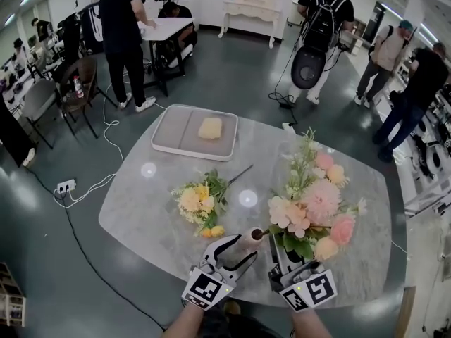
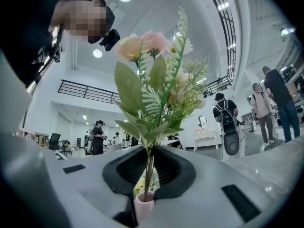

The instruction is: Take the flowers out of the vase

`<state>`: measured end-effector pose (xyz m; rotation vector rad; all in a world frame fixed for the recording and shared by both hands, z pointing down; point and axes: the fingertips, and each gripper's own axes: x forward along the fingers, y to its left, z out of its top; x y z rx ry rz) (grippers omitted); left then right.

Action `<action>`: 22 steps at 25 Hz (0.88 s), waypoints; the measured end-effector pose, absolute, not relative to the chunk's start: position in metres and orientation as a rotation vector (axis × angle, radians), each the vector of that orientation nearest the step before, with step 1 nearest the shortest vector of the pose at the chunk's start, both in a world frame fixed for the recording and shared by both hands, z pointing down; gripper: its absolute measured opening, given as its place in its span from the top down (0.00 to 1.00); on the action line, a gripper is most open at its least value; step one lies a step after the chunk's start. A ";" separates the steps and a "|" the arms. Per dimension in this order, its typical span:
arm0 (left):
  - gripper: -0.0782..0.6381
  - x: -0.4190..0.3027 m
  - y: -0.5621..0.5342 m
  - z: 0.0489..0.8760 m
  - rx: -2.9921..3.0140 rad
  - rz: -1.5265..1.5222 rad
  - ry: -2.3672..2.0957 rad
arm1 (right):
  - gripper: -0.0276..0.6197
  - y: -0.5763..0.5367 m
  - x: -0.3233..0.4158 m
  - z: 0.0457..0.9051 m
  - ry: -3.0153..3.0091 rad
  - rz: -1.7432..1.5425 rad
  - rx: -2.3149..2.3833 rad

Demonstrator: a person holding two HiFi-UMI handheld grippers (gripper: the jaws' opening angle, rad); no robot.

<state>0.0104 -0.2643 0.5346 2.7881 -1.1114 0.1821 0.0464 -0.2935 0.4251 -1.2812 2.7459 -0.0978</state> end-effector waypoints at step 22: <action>0.83 -0.013 -0.260 0.507 2.747 0.132 -1.180 | 0.88 -0.292 0.035 0.396 2.757 -0.075 -1.236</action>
